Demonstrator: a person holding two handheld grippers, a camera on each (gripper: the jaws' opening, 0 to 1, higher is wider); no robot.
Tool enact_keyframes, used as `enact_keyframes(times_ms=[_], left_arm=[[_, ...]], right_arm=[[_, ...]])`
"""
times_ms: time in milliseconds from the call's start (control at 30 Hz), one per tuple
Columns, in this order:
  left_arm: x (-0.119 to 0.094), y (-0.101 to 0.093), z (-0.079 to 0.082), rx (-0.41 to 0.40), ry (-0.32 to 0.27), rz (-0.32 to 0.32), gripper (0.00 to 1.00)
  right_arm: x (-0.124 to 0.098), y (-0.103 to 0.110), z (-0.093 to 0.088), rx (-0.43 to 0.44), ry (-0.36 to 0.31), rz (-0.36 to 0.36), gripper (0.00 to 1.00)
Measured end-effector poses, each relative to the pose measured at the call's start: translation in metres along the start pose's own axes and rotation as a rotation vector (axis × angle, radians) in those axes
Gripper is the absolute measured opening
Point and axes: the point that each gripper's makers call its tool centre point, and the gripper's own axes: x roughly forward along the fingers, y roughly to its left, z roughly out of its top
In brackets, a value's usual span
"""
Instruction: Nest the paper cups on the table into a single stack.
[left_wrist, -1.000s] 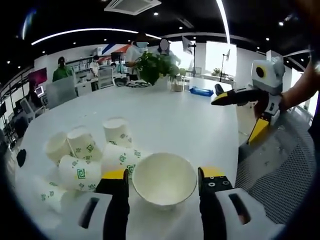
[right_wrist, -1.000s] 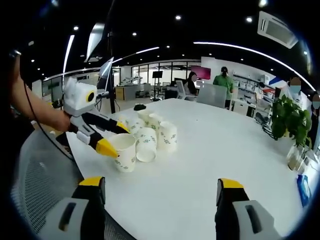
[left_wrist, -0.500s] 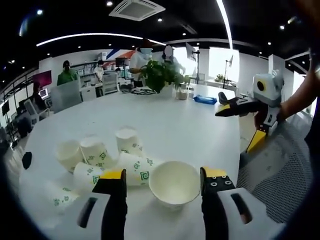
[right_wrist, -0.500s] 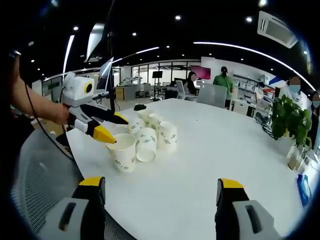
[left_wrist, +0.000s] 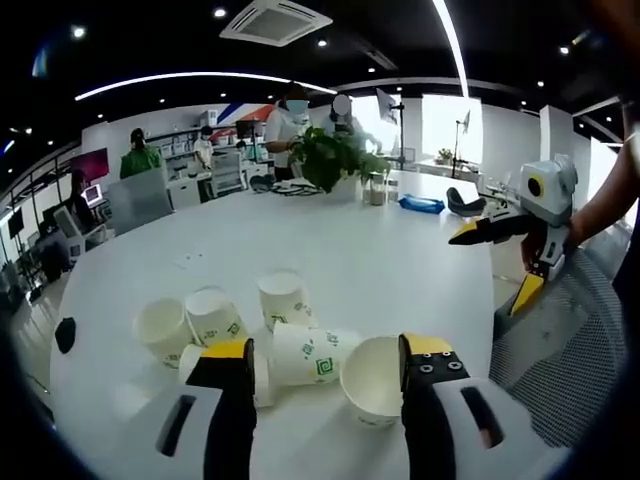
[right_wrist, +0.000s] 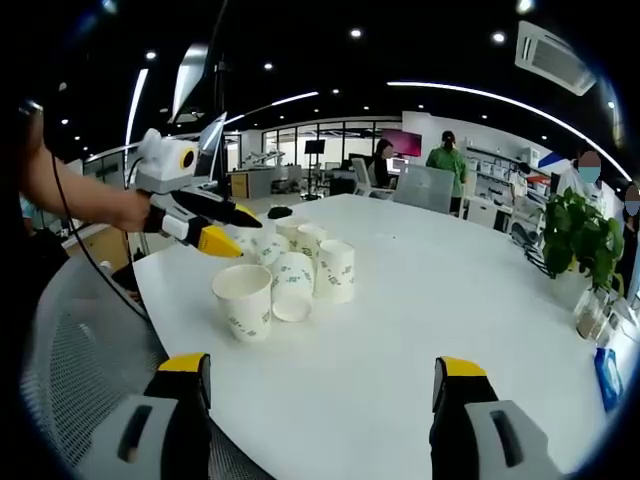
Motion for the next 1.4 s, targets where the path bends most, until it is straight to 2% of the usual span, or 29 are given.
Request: enact_keyframes(times_ms=[300, 367, 433, 567, 833, 1033, 1067, 1167, 1267, 1400], left_arm=[[0.016, 0.017, 0.003, -0.043, 0.021, -0.024, 0.51], [0.019, 0.016, 0.001, -0.076, 0.034, -0.043, 0.49], [0.021, 0.024, -0.002, -0.093, 0.041, -0.046, 0.47], [0.025, 0.028, -0.004, -0.127, 0.056, -0.060, 0.43], [0.034, 0.039, -0.006, -0.254, 0.066, -0.115, 0.29], [0.041, 0.040, -0.007, -0.304, 0.089, -0.138, 0.25], [0.041, 0.035, -0.007, -0.312, 0.094, -0.145, 0.24], [0.045, 0.032, -0.009, -0.331, 0.109, -0.176, 0.19], [0.051, 0.036, -0.012, -0.341, 0.132, -0.206, 0.19], [0.054, 0.029, -0.013, -0.349, 0.154, -0.260, 0.17]], right_arm=[[-0.001, -0.001, 0.001, 0.006, -0.001, -0.010, 0.92], [-0.001, -0.001, 0.001, 0.007, -0.001, -0.012, 0.92], [-0.001, -0.002, 0.001, 0.007, -0.002, -0.015, 0.92], [-0.001, -0.002, 0.001, 0.011, 0.000, -0.019, 0.92], [-0.001, -0.001, 0.000, 0.009, 0.009, -0.015, 0.92], [-0.001, -0.001, -0.001, 0.011, 0.015, -0.014, 0.92], [-0.001, -0.001, -0.001, 0.012, 0.015, -0.014, 0.92], [-0.001, -0.001, -0.001, 0.019, 0.014, -0.012, 0.92], [-0.001, -0.001, 0.000, 0.023, 0.013, -0.012, 0.92], [-0.001, -0.001, 0.000, 0.024, 0.014, -0.016, 0.92]])
